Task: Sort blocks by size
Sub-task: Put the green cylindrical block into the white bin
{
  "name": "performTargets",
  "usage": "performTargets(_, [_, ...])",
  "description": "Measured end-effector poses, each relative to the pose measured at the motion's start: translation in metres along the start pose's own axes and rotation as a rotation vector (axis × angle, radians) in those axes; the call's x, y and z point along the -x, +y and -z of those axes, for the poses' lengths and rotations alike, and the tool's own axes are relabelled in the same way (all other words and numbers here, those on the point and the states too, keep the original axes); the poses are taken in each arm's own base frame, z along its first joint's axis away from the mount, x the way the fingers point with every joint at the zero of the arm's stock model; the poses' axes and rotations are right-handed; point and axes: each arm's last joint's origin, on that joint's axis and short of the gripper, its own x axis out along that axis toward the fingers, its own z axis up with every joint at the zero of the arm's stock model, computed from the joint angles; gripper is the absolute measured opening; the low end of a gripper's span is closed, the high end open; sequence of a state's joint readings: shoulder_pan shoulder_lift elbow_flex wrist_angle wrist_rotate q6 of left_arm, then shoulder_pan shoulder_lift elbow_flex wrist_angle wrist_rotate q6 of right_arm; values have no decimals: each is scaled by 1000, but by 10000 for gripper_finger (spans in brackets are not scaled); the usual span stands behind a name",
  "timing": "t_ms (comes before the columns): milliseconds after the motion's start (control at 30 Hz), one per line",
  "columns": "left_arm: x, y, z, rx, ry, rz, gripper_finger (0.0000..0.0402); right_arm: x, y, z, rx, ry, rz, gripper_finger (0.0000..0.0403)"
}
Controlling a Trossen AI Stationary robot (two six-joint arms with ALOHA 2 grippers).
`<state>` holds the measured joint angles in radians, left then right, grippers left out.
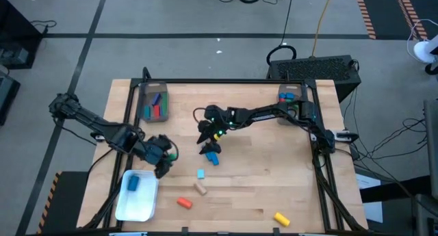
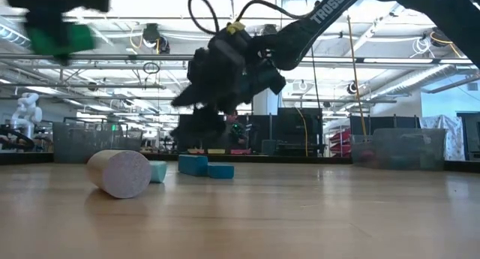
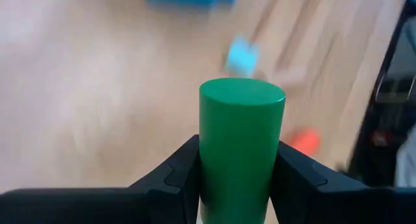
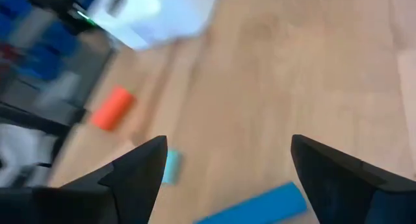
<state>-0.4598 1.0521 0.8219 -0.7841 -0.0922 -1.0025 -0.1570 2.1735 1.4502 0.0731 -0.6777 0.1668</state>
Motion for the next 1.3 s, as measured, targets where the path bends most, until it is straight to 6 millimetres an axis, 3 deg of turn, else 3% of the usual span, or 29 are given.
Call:
performTargets(233, [2,-5,27,178,256,5,137,-11,10,12,72,85,158,313])
performTargets(533, [3,-12,61,256,457,-3,137,-15,15,16,87,118,178,313])
performTargets(867, [-6,-5,94,385,514,-142,151,-14,17,15,88,127,176,313])
performTargets(1300, [-25,-6,100,370,506,-243,156,-4,49,-1,196,97,240,313])
